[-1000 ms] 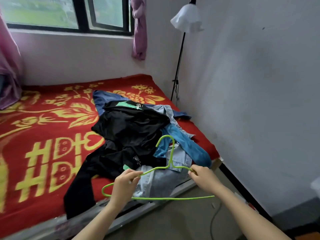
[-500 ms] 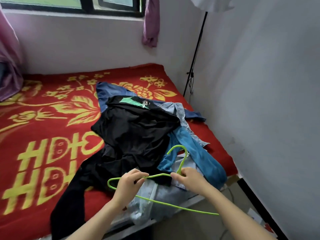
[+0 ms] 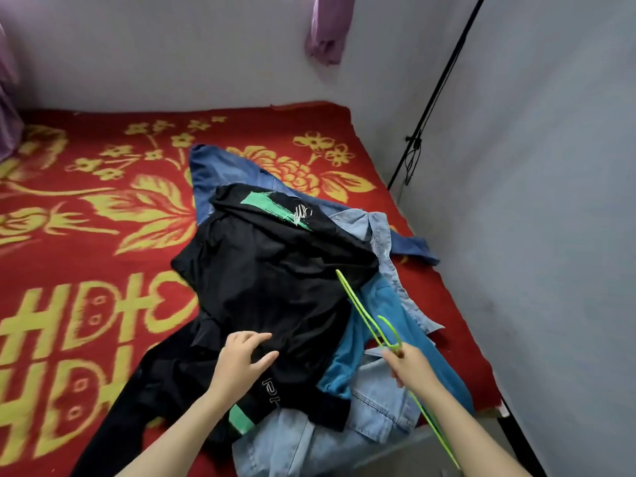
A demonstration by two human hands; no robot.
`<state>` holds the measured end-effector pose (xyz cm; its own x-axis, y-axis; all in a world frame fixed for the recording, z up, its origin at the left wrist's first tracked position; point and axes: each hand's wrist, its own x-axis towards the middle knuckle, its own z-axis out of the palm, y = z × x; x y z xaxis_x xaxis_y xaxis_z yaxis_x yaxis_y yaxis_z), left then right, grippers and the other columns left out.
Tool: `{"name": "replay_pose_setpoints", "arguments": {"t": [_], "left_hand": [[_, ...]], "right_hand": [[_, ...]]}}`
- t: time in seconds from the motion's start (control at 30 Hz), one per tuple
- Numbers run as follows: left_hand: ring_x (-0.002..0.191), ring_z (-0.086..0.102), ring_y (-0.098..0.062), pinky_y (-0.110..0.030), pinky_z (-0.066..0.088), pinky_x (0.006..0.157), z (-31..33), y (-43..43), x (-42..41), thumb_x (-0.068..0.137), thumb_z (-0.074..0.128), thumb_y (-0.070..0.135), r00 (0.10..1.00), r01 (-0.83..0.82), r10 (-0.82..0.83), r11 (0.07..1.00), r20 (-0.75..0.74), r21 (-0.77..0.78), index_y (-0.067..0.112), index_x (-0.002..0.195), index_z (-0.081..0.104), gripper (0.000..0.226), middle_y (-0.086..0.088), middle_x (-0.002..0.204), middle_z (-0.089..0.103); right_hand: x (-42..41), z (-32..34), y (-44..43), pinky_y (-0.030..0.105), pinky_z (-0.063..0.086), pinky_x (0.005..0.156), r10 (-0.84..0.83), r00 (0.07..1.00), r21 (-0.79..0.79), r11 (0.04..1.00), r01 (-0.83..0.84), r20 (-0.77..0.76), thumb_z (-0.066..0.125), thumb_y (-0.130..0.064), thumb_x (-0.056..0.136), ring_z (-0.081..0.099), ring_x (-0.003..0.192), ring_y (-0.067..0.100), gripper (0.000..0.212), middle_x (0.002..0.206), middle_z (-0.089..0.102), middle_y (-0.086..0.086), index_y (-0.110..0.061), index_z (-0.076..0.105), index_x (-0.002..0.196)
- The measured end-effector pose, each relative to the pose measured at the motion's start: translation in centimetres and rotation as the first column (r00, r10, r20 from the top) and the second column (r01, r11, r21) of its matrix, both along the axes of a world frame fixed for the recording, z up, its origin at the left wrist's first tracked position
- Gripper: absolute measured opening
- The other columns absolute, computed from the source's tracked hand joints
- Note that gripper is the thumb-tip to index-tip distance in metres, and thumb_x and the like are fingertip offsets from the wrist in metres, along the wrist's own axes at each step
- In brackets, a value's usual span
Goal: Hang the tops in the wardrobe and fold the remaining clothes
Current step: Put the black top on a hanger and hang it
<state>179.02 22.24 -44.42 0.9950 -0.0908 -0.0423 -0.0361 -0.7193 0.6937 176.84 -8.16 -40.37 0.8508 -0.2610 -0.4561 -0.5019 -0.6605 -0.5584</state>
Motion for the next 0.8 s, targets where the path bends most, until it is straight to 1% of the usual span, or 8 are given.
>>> {"name": "replay_pose_setpoints", "arguments": {"t": [0.17, 0.27, 0.37, 0.43, 0.5, 0.6, 0.67, 0.8], "left_hand": [[0.115, 0.043, -0.019, -0.025, 0.034, 0.094, -1.6, -0.9, 1.9, 0.088, 0.063, 0.031, 0.988, -0.089, 0.091, 0.996, -0.121, 0.022, 0.015, 0.123, 0.061, 0.038, -0.001, 0.110, 0.061], [0.116, 0.042, -0.019, -0.028, 0.036, 0.093, -2.0, -1.7, 2.8, 0.091, 0.059, 0.034, 0.971, -0.127, 0.136, 0.990, -0.196, 0.060, 0.017, 0.127, 0.057, 0.039, -0.001, 0.111, 0.060], [0.115, 0.043, -0.018, -0.030, 0.040, 0.091, -2.2, -2.7, 3.5, 0.092, 0.056, 0.035, 0.944, -0.189, 0.208, 0.977, -0.255, 0.097, 0.018, 0.128, 0.055, 0.040, 0.000, 0.112, 0.059], [0.108, 0.046, -0.017, -0.032, 0.042, 0.090, -2.2, -3.8, 4.0, 0.092, 0.057, 0.033, 0.916, -0.272, 0.286, 0.958, -0.280, 0.088, 0.017, 0.127, 0.056, 0.039, 0.000, 0.107, 0.058], [0.106, 0.049, -0.017, -0.034, 0.043, 0.091, -2.1, -4.9, 4.2, 0.092, 0.058, 0.031, 0.891, -0.329, 0.340, 0.940, -0.300, 0.087, 0.015, 0.127, 0.057, 0.038, 0.002, 0.102, 0.057], [0.112, 0.049, -0.019, -0.036, 0.041, 0.094, -2.1, -6.9, 4.9, 0.092, 0.058, 0.029, 0.851, -0.389, 0.401, 0.915, -0.339, 0.107, 0.015, 0.126, 0.057, 0.037, 0.001, 0.104, 0.057], [0.114, 0.048, -0.019, -0.035, 0.040, 0.095, -2.3, -8.1, 5.6, 0.092, 0.057, 0.029, 0.826, -0.433, 0.443, 0.895, -0.348, 0.111, 0.016, 0.126, 0.057, 0.036, 0.004, 0.103, 0.056], [0.118, 0.045, -0.017, -0.033, 0.037, 0.096, -2.4, -9.1, 6.4, 0.093, 0.055, 0.029, 0.776, -0.492, 0.508, 0.858, -0.374, 0.146, 0.018, 0.127, 0.055, 0.035, 0.004, 0.107, 0.055]], "right_hand": [[2.5, -1.2, -4.4, 0.021, 0.035, 0.038, -0.207, 0.977, 0.069, 0.975, 0.211, -0.060, 0.054, -0.010, 0.092, 0.042, 0.033, 0.016, 0.034, 0.045, 0.048, 0.005, -0.011, 0.037, 0.063], [5.1, -1.7, -6.5, 0.016, 0.029, 0.029, -0.259, 0.965, 0.097, 0.960, 0.263, -0.047, 0.050, -0.007, 0.094, 0.038, 0.023, 0.010, 0.032, 0.044, 0.046, 0.007, -0.010, 0.036, 0.065], [8.2, -2.5, -7.7, 0.018, 0.030, 0.029, -0.285, 0.958, 0.120, 0.950, 0.287, -0.036, 0.051, -0.007, 0.092, 0.040, 0.027, 0.013, 0.028, 0.050, 0.048, 0.010, -0.012, 0.034, 0.071], [10.5, -3.1, -8.3, 0.023, 0.039, 0.037, -0.318, 0.948, 0.146, 0.937, 0.317, -0.015, 0.052, -0.006, 0.091, 0.045, 0.037, 0.020, 0.025, 0.055, 0.048, 0.009, -0.013, 0.033, 0.075], [12.7, -3.8, -8.5, 0.035, 0.046, 0.056, -0.345, 0.938, 0.112, 0.933, 0.341, 0.023, 0.052, -0.009, 0.089, 0.053, 0.050, 0.027, 0.017, 0.060, 0.049, 0.006, -0.010, 0.037, 0.083], [15.9, -5.8, -8.7, 0.040, 0.045, 0.074, -0.325, 0.944, 0.044, 0.945, 0.323, 0.055, 0.050, -0.013, 0.089, 0.064, 0.076, 0.037, 0.014, 0.069, 0.054, 0.006, -0.001, 0.045, 0.095], [18.0, -7.8, -8.4, 0.039, 0.045, 0.077, -0.273, 0.962, 0.021, 0.962, 0.272, 0.029, 0.047, -0.016, 0.090, 0.064, 0.085, 0.039, 0.020, 0.082, 0.059, 0.014, 0.003, 0.048, 0.099], [19.7, -11.7, -6.4, 0.038, 0.046, 0.076, -0.145, 0.989, 0.010, 0.989, 0.145, -0.035, 0.045, -0.023, 0.095, 0.064, 0.089, 0.037, 0.020, 0.100, 0.065, 0.020, -0.010, 0.031, 0.096]]}}
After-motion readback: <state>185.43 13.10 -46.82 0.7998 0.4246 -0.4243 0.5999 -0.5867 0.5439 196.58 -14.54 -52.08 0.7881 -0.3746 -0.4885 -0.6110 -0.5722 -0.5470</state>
